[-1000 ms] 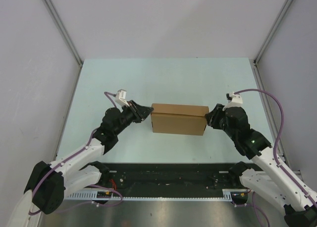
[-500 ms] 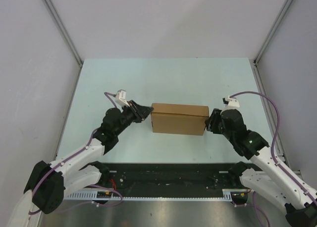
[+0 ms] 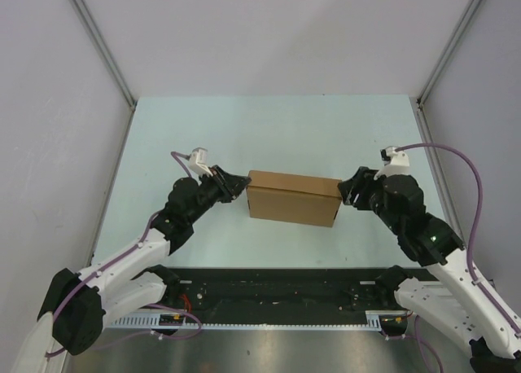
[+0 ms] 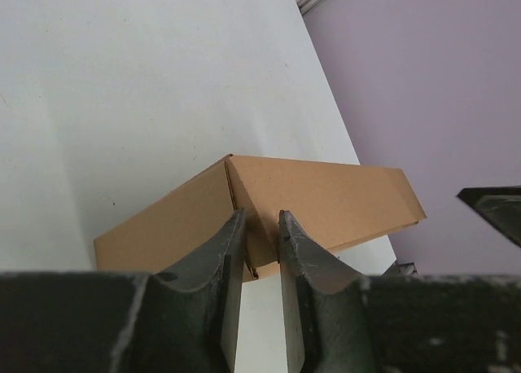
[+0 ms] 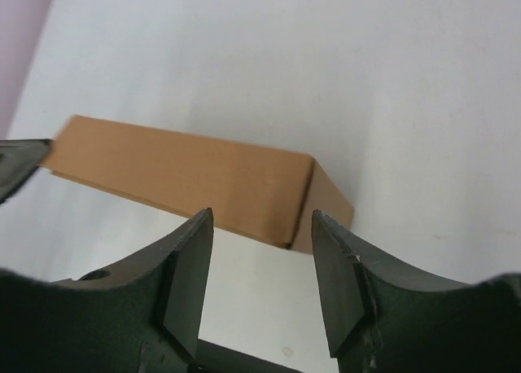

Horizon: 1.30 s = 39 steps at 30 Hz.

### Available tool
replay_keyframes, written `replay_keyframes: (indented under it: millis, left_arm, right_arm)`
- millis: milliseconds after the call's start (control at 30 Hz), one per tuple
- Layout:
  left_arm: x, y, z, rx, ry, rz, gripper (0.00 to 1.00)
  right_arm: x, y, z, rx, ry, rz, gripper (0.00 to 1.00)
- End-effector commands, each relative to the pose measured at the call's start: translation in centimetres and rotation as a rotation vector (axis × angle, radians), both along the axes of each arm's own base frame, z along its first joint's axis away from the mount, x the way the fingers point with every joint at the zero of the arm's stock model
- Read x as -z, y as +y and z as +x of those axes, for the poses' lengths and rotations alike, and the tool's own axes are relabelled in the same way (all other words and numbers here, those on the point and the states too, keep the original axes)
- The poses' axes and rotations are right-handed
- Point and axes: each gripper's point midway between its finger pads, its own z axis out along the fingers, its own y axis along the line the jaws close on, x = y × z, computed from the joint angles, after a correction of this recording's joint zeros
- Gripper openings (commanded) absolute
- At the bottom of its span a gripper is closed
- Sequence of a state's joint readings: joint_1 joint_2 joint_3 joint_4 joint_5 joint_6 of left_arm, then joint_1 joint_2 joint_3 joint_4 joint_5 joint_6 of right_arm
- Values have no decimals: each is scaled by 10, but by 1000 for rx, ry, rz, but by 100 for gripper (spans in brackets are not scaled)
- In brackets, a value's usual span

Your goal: Fold the paper box

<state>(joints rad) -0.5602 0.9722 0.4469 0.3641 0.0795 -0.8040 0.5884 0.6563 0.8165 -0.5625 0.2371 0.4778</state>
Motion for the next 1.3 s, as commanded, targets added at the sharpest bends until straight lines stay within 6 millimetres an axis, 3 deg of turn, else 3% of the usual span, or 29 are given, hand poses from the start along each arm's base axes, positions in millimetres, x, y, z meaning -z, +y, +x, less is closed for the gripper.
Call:
replay_keyframes:
  millis: [0,67,133,200,267,300,467,700,1033,1267]
  left_arm:
    - [74,26,-13,-46,183,227,27]
    - [73,27,-12,-50,179,233,28]
    - [72,27,-12,-50,174,232,28]
    - [71,28,-12,-51,170,233,28]
    - [71,28,-12,-52,169,234,29]
    - [71,28,-12,-51,168,232,29]
    - [69,27,-12,-48,163,232,30]
    - [65,28,-12,-47,152,234,32]
    - [62,31,-8,-71,140,238,32]
    - [62,30,-9,-68,143,236,32]
  right_arm:
    - [-51,4,-2,-59,-118,40,58]
    - [-47,5,1,-58,-104,38,59]
    - [-31,9,8,-73,-34,43,61]
    - [-16,22,6,-148,26,94,62]
    - [-17,22,10,-159,23,172,63]
    - [-7,22,10,-161,43,188,64]
    - [0,17,11,-188,88,326,68]
    - [13,17,2,-194,140,370,73]
    - [49,20,-3,-180,216,406,65]
    - [72,19,-7,-162,259,413,51]
